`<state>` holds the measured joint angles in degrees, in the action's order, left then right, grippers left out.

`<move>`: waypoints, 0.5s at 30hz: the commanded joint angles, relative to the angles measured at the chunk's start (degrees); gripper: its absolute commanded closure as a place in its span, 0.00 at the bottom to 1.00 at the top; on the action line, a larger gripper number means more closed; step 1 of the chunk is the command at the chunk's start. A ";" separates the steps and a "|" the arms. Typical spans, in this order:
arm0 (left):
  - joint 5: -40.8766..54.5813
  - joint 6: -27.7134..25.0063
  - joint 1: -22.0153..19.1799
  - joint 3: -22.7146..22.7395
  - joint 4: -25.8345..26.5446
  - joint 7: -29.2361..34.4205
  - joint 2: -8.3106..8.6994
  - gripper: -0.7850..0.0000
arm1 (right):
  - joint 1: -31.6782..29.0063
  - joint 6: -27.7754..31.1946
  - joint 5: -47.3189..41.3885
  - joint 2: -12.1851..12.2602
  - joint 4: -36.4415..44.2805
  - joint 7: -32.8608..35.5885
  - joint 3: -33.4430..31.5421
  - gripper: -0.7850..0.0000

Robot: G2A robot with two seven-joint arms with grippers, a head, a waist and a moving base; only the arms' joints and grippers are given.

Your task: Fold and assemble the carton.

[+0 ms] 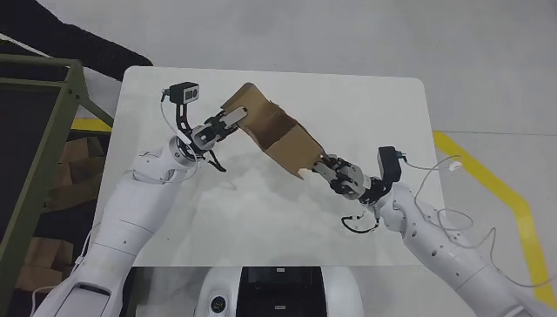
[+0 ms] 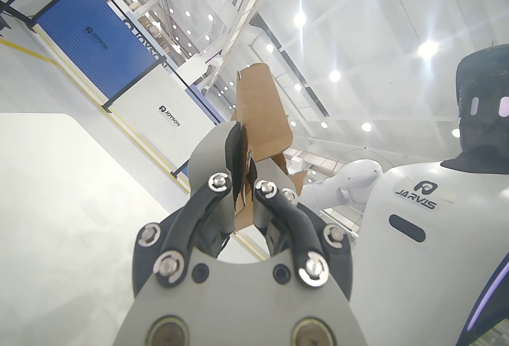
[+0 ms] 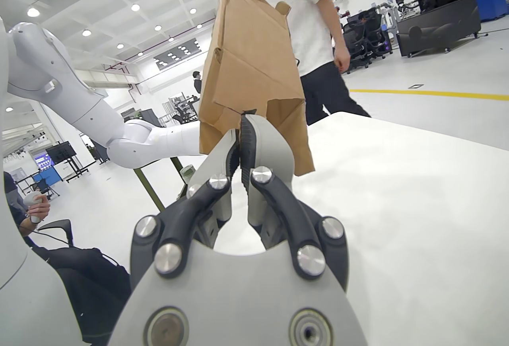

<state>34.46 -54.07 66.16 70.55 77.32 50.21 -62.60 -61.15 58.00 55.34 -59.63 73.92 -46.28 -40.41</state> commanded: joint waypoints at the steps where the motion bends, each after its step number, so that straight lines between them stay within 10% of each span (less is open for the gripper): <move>1: -0.02 0.04 0.01 -0.05 0.06 0.04 0.04 1.00 | 0.12 0.00 0.13 0.04 0.07 0.00 0.05 1.00; 9: 0.37 0.10 0.01 -0.38 0.01 0.10 0.15 1.00 | 0.23 0.00 -0.04 0.20 0.12 0.00 0.15 1.00; 15: 0.58 0.17 -0.21 -0.45 -0.09 0.17 0.23 0.76 | 0.46 0.00 0.09 0.35 0.28 0.00 0.62 1.00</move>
<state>35.02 -53.91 65.97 70.10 77.23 50.37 -62.39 -60.73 58.00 55.44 -59.30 74.18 -46.27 -39.84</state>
